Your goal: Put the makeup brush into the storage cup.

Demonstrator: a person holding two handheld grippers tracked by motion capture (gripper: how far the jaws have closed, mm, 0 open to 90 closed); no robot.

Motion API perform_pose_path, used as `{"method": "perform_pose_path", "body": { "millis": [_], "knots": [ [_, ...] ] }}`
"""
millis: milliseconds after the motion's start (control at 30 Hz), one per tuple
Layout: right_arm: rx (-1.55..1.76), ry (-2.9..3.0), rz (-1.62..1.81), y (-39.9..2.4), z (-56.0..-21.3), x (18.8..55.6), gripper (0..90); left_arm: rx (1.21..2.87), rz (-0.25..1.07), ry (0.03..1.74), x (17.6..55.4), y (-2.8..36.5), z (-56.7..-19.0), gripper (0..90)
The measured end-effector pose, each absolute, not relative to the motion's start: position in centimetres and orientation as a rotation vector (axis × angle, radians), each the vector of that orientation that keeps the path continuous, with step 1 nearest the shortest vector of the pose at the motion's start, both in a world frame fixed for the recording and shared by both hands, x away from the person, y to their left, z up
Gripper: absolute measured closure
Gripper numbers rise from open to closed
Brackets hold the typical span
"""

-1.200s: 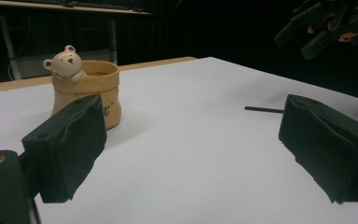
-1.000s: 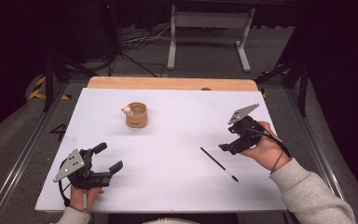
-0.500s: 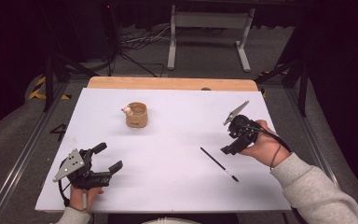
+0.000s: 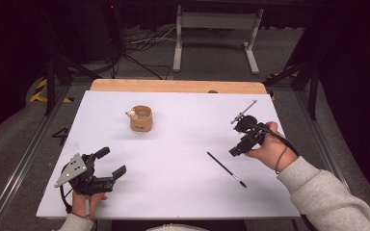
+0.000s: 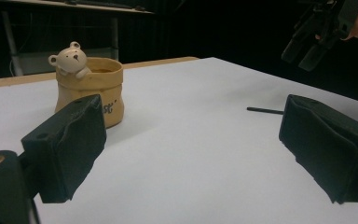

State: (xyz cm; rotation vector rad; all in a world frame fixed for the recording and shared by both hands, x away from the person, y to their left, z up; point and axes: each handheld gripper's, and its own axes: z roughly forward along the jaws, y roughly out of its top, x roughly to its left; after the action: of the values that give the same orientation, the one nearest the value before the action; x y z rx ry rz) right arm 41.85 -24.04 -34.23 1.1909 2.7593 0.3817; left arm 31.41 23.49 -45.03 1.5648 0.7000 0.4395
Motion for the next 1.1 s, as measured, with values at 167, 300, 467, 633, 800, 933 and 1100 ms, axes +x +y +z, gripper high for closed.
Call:
{"method": "perform_pose_path", "body": {
  "millis": [167,300,467,633,800,933,1100],
  "knots": [
    [1.249,2.761,0.342,-23.8,-34.8,41.9,30.8,1.565,0.438,0.702,31.4,23.5,-45.0,7.8],
    [1.301,2.76,0.321,-23.7,-35.2,42.1,31.4,1.563,0.438,0.703,31.5,23.5,-45.0,7.7],
    [1.354,2.755,0.311,-23.7,-35.7,42.2,31.7,1.565,0.439,0.706,31.5,23.5,-45.0,7.7],
    [1.362,2.739,0.295,-23.6,-36.1,42.3,32.6,1.565,0.445,0.71,31.5,23.5,-45.0,7.7],
    [1.364,2.739,0.267,-23.3,-36.8,42.2,33.1,1.568,0.444,0.712,31.5,23.5,-45.0,7.7],
    [1.364,2.753,0.254,-23.0,-37.4,42.1,33.1,1.567,0.444,0.714,31.5,23.5,-45.1,7.6],
    [1.365,2.781,0.202,-22.6,-38.7,42.0,33.0,1.569,0.442,0.717,31.5,23.5,-45.1,7.6]
  ]
}}
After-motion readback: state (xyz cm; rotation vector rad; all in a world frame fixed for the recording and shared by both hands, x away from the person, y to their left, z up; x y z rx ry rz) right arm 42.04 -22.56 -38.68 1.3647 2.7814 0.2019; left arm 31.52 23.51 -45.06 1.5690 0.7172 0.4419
